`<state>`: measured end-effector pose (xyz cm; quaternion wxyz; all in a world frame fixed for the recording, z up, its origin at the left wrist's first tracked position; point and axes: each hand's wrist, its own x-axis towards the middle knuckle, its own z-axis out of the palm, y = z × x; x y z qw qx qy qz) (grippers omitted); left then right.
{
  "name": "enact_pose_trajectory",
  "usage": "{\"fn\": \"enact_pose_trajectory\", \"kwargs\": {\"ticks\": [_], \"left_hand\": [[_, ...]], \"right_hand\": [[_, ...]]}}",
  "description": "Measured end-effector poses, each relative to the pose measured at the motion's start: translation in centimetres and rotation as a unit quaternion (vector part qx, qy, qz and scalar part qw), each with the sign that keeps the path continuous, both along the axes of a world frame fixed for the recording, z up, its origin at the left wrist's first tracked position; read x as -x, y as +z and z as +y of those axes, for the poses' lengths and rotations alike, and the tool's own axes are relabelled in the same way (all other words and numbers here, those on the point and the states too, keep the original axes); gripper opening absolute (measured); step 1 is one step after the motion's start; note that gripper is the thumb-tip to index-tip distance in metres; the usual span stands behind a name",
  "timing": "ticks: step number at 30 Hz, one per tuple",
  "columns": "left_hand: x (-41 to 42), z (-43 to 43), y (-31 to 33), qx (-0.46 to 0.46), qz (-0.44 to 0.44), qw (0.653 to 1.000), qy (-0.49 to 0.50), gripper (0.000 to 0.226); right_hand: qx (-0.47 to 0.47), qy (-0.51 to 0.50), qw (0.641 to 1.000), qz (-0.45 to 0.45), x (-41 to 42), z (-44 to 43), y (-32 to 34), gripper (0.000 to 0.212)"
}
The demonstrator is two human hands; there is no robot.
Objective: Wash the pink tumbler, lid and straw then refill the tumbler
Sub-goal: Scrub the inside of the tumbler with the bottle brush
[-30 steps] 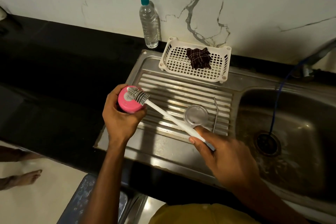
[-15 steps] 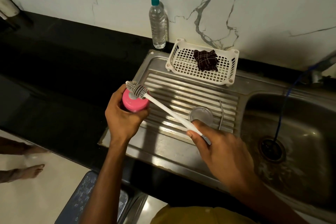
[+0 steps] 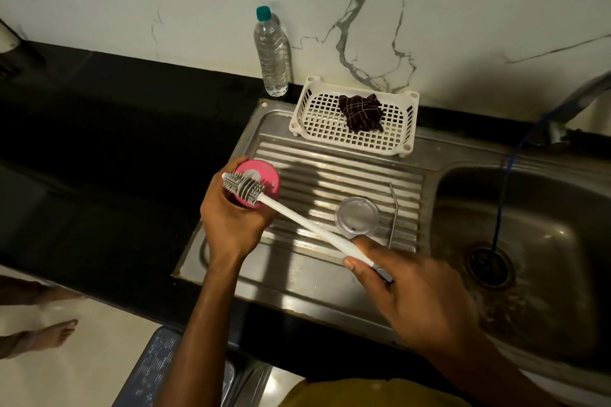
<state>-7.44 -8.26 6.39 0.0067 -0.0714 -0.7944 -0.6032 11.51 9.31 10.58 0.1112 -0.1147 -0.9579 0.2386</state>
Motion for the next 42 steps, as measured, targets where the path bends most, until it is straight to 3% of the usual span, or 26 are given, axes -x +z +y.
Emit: {"fn": "enact_pose_trajectory", "kwargs": {"ticks": [8,15,22,28,36,42], "left_hand": [[0.0,1.2,0.3,-0.001,0.011,1.000,0.001,0.086],[-0.8,2.0,0.5,-0.043,0.005,0.999,-0.004,0.078],[-0.2,1.6,0.3,-0.057,-0.007,0.998,0.022,0.071],[-0.3,1.9,1.3,-0.083,-0.026,0.996,0.006,0.069],[0.0,1.0,1.2,-0.058,-0.040,0.998,0.000,0.076],[0.3,1.6,1.3,-0.092,-0.061,0.994,-0.004,0.073]], "right_hand": [[0.038,-0.046,0.998,-0.027,0.8,1.3,-0.5,0.061],[0.082,-0.062,0.993,-0.050,-1.6,1.3,-0.3,0.062],[0.086,-0.047,0.994,-0.037,-3.0,0.7,0.1,0.056],[0.011,-0.029,0.999,-0.014,-1.4,0.5,0.5,0.049],[0.032,-0.056,0.998,-0.019,-2.0,1.7,-0.3,0.057],[0.074,-0.061,0.995,-0.012,-1.5,1.5,-1.3,0.050]]}}
